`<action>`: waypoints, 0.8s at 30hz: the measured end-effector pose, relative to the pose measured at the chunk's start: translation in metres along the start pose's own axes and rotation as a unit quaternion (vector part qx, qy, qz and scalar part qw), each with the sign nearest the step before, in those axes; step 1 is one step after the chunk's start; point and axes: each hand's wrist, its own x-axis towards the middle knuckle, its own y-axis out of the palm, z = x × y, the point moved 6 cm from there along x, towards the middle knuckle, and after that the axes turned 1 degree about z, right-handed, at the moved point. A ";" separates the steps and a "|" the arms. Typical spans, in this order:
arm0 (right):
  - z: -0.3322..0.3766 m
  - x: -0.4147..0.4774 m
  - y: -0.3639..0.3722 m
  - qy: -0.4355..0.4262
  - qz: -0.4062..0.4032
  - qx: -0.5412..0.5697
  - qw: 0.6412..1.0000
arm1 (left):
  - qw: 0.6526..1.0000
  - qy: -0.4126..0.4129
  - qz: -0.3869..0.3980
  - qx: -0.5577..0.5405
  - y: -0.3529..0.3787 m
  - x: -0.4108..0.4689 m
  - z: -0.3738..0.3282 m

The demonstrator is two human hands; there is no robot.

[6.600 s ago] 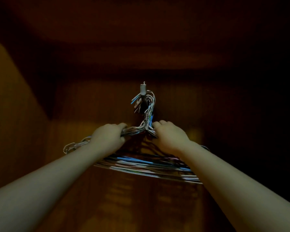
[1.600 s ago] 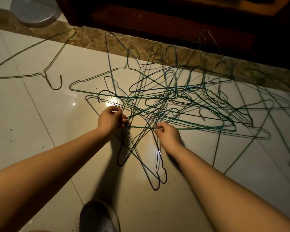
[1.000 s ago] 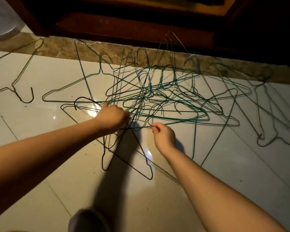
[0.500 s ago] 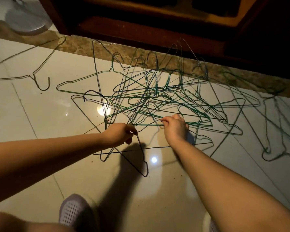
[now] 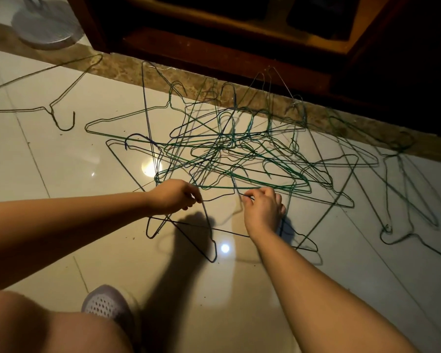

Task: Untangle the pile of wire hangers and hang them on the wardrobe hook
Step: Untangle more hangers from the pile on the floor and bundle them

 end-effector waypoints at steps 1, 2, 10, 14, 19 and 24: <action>-0.001 0.002 0.000 -0.003 0.009 0.002 1.000 | 1.000 0.002 0.001 0.000 0.000 0.001 -0.002; 0.000 0.005 0.001 -0.007 0.020 0.002 1.000 | 1.000 0.001 0.001 -0.002 0.000 0.001 -0.002; 0.001 0.036 -0.007 -0.015 0.022 -0.020 0.999 | 0.997 -0.033 0.032 -0.054 0.012 0.005 0.000; 0.012 0.046 -0.005 0.023 0.075 0.024 0.997 | 0.985 -0.076 0.019 -0.156 0.016 0.006 0.007; 0.028 0.020 0.029 0.090 0.144 0.131 0.977 | 0.944 -0.131 -0.015 -0.302 0.026 0.001 0.015; 0.030 0.014 0.032 0.149 0.108 0.213 0.959 | 0.931 -0.125 0.044 -0.340 0.037 -0.007 0.009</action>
